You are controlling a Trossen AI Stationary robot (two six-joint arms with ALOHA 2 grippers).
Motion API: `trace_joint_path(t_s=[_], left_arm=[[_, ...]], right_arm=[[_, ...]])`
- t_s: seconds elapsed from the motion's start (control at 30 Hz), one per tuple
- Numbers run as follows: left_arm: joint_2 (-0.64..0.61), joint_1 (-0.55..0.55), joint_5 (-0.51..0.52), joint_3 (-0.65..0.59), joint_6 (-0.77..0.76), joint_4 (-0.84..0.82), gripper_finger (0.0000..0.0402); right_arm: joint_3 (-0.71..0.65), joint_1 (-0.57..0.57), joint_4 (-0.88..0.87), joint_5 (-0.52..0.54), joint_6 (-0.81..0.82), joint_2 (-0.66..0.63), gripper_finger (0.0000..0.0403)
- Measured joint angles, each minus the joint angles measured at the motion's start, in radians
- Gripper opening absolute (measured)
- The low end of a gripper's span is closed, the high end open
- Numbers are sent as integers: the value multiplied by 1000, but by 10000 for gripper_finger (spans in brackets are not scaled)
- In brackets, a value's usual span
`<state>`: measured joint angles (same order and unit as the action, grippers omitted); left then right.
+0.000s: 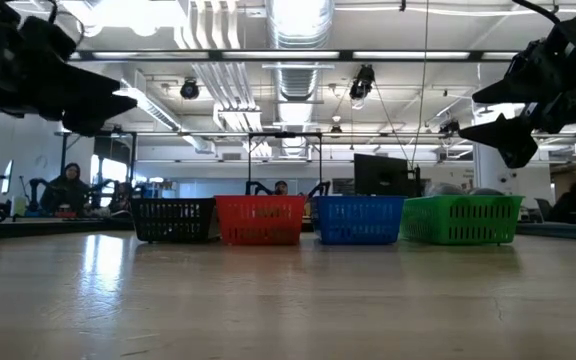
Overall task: Pick & Place Travel size toiletries
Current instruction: Return to Home Position
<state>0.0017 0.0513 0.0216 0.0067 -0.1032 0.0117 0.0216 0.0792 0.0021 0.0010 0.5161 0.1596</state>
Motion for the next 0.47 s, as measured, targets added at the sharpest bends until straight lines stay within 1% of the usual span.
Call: trace_joint_path(t_s=[0.1, 0.47], left_arm=[[-1, -1, -26, 0, 121, 2, 235], [4, 0, -25, 0, 123, 24, 235]], right_arm=[[0, 0, 0, 0, 0, -1, 286], [0, 0, 0, 0, 0, 0, 263]])
